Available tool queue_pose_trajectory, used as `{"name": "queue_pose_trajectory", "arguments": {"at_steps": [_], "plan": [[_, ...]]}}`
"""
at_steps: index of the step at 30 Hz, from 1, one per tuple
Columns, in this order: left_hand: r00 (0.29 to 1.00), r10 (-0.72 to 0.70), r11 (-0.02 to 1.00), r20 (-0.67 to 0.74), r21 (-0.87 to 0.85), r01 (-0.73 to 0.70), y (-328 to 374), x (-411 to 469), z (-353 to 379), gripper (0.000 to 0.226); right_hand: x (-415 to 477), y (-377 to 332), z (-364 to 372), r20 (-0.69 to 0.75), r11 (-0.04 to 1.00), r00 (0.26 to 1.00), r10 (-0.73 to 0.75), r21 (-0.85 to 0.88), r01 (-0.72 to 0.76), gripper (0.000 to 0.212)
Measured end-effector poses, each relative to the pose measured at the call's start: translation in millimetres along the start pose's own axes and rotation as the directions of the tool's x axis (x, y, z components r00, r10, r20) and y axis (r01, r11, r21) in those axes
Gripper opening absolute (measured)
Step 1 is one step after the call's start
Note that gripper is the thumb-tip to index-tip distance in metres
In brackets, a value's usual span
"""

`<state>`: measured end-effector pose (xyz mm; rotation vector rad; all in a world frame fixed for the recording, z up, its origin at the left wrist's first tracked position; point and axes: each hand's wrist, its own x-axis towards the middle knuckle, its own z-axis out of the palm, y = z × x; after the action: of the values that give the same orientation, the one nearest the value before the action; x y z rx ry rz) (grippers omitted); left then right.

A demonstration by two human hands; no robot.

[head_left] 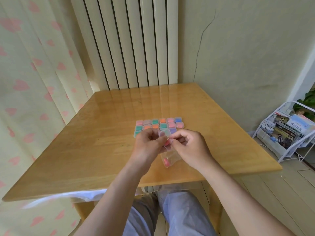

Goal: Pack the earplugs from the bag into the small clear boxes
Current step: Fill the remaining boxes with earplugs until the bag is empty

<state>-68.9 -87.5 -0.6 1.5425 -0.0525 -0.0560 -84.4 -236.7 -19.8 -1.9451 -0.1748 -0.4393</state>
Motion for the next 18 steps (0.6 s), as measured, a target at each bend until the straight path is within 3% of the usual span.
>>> {"name": "queue_pose_trajectory", "arguments": {"at_steps": [4,7,10,14,18], "plan": [[1.000,0.018,0.996,0.001,0.082,-0.018,-3,0,-2,0.015,2,2,-3,-0.051,0.998,0.998,0.045,-0.035,-0.047,0.015],[0.999,-0.021,0.995,-0.031,0.098,0.024,-6,3,-10,0.019,8,3,-19,-0.214,0.996,0.973,0.088,0.010,-0.088,0.021],[0.994,-0.097,0.992,-0.056,0.074,0.101,-10,5,-20,0.021,17,16,-40,-0.308,0.978,0.937,0.165,-0.073,-0.197,0.025],[0.980,-0.185,0.981,-0.073,0.046,0.189,-16,2,-27,0.023,18,32,-43,-0.137,0.919,0.921,0.364,-0.111,-0.379,0.019],[0.971,-0.216,0.976,-0.099,0.018,0.219,-20,0,-26,0.021,15,33,-33,0.066,0.914,0.914,0.400,-0.100,-0.393,0.014]]}}
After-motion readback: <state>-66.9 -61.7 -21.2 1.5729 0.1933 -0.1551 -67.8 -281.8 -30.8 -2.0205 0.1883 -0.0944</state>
